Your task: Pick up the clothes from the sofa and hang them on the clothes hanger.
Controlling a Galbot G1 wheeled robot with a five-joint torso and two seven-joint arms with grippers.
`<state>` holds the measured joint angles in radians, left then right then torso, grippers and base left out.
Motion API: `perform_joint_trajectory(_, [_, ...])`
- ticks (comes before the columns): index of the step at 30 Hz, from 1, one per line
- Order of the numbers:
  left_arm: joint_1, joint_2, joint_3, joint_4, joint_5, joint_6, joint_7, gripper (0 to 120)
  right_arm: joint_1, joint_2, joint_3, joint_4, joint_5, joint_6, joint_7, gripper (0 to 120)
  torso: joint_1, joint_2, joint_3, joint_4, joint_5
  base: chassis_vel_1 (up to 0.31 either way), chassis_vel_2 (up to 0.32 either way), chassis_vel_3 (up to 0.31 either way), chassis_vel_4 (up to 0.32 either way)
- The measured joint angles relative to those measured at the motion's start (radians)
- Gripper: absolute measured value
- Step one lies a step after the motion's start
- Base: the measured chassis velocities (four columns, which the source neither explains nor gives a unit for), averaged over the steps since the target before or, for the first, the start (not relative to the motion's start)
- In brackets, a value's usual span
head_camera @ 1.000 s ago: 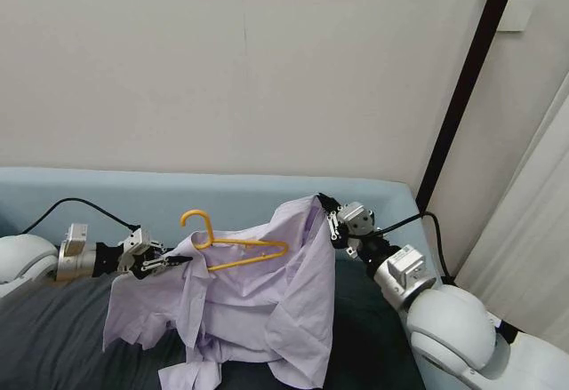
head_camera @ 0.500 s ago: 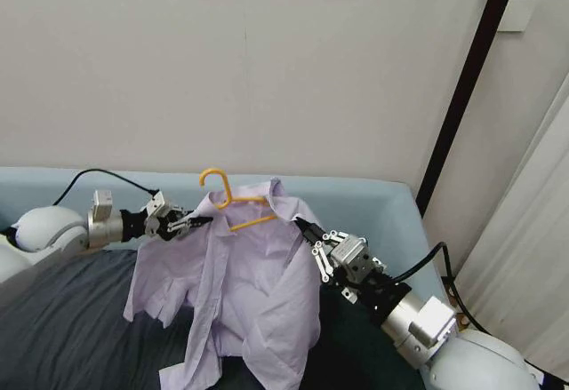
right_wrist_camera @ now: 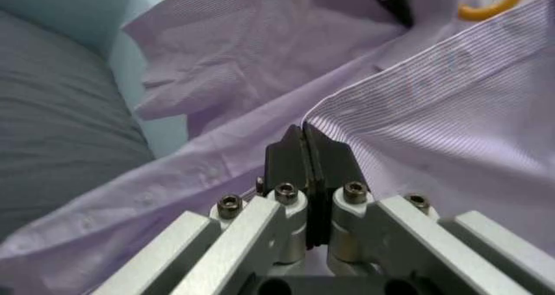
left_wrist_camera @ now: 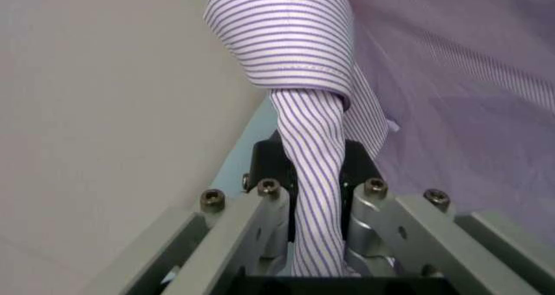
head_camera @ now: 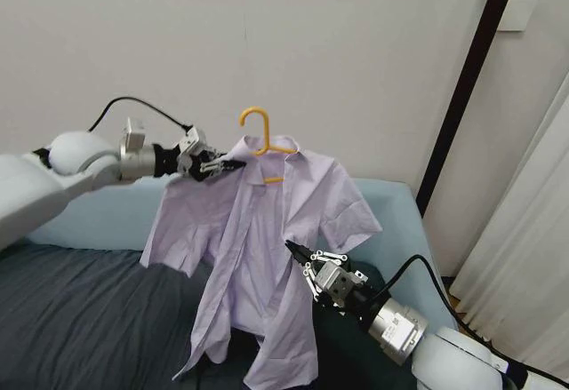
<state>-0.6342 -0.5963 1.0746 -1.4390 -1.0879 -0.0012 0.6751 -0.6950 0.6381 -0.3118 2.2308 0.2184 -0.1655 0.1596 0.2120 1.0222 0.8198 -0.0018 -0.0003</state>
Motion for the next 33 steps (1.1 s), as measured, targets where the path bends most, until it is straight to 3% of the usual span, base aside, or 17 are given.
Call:
perform_joint_trajectory(8, [-0.038,-0.061,0.048,0.009,-0.015,-0.010,-0.020,7,0.061,0.032,-0.062,-0.024,0.043,0.000,0.003,0,0.000,0.000,0.000,0.0007,-0.0006,0.000,0.000,0.000,0.000])
perform_joint_trajectory(13, [-0.039,-0.070,0.050,0.001,-0.019,-0.016,-0.022,7,0.084,-0.001,-0.089,-0.054,0.059,0.001,-0.027,0,0.000,0.000,0.000,0.0006,-0.0006,0.000,0.000,0.000,0.000])
perform_joint_trajectory(16, [-0.039,-0.065,0.050,-0.008,-0.018,-0.018,-0.024,7,0.057,-0.011,-0.063,-0.051,0.085,-0.047,0.023,8,0.000,0.000,0.000,0.0003,-0.0002,0.000,0.000,0.000,0.000])
perform_joint_trajectory(21, [-0.044,-0.029,0.047,-0.040,-0.008,-0.018,-0.036,7,-0.047,-0.050,0.016,0.084,0.222,-0.230,0.224,32,0.000,0.000,0.000,0.0005,-0.0005,0.000,0.000,0.000,0.000])
perform_joint_trajectory(28, [-0.050,0.004,0.052,-0.071,0.014,-0.009,-0.066,7,-0.096,-0.082,0.080,0.204,0.273,-0.294,0.324,52,0.000,0.000,0.000,0.0003,-0.0006,0.000,0.000,0.000,0.000])
perform_joint_trajectory(33, [-0.069,-0.003,0.091,-0.112,0.019,-0.006,-0.078,7,0.019,-0.124,0.172,0.163,0.376,-0.306,0.374,75,0.000,0.000,0.000,0.0009,-0.0002,0.000,0.000,0.000,0.000])
